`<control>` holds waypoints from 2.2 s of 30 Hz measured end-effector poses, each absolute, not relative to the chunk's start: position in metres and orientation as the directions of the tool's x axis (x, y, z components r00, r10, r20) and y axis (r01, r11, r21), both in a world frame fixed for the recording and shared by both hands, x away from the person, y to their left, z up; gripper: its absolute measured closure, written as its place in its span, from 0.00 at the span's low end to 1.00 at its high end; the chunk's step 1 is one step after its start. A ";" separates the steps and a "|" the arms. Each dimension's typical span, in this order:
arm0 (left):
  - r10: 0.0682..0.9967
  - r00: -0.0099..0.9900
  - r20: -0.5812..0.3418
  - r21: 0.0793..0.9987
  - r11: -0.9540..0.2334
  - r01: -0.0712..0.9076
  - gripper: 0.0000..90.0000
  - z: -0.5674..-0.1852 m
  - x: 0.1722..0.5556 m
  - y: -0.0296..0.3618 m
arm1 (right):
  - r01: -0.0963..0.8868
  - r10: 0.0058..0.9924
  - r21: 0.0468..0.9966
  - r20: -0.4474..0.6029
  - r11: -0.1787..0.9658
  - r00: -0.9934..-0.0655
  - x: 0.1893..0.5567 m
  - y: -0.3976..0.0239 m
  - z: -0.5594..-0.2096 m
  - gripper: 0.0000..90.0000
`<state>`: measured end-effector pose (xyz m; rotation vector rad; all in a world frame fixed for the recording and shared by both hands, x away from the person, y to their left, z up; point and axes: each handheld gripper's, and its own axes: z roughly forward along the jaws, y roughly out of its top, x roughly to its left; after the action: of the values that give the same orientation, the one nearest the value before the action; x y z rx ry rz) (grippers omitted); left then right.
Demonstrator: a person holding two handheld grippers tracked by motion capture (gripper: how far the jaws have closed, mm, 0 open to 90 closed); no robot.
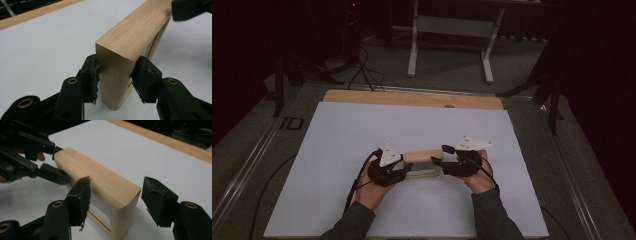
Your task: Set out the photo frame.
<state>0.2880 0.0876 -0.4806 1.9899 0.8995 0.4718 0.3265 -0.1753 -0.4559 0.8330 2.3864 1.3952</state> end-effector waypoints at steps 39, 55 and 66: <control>0.750 0.661 0.014 0.838 -0.369 0.402 0.63 -0.481 0.289 0.090 | 0.342 0.596 0.828 0.012 0.444 -0.803 0.329 -0.164 -0.476 0.49; 0.761 0.649 0.012 0.840 -0.360 0.407 0.62 -0.481 0.291 0.095 | 0.340 0.606 0.830 0.003 0.442 -0.795 0.329 -0.156 -0.477 0.49; 0.773 0.634 0.003 0.841 -0.345 0.417 0.60 -0.481 0.293 0.101 | 0.336 0.610 0.827 -0.011 0.451 -0.792 0.329 -0.148 -0.477 0.50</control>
<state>0.2933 0.1007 -0.4808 1.9786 0.9337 0.5138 0.3290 -0.1484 -0.4772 0.8096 2.3987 1.2639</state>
